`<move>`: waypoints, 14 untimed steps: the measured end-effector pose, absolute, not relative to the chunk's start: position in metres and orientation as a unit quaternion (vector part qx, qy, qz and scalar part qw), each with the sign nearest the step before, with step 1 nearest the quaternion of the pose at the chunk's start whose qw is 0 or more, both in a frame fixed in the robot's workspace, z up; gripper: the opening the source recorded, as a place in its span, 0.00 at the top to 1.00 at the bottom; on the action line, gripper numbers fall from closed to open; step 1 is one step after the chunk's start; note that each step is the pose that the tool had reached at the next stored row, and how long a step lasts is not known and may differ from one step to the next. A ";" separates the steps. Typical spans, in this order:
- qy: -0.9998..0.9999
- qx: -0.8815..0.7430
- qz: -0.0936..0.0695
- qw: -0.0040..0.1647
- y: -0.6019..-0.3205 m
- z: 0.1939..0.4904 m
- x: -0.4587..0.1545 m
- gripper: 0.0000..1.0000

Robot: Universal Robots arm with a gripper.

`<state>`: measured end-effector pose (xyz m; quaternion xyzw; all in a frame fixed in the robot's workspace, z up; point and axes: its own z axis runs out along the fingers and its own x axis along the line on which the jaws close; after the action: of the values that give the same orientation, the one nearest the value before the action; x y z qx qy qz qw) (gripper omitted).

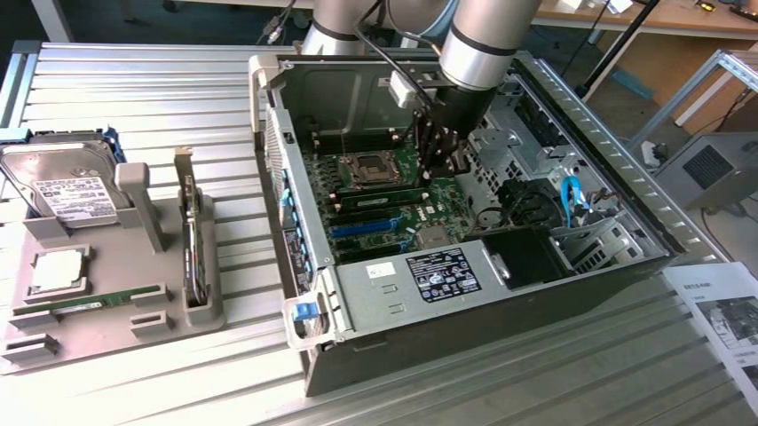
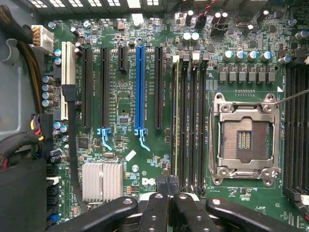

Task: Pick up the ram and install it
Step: 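Press down the ram until it locks into place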

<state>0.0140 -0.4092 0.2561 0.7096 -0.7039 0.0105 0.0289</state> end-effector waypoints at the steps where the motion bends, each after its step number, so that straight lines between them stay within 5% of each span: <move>1: -0.704 0.710 0.011 0.029 -0.409 0.256 0.014 0.89; 14: -0.704 0.710 0.010 0.029 -0.409 0.255 0.027 0.89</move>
<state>0.0274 -0.4092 0.2554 0.7096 -0.7039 0.0104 0.0287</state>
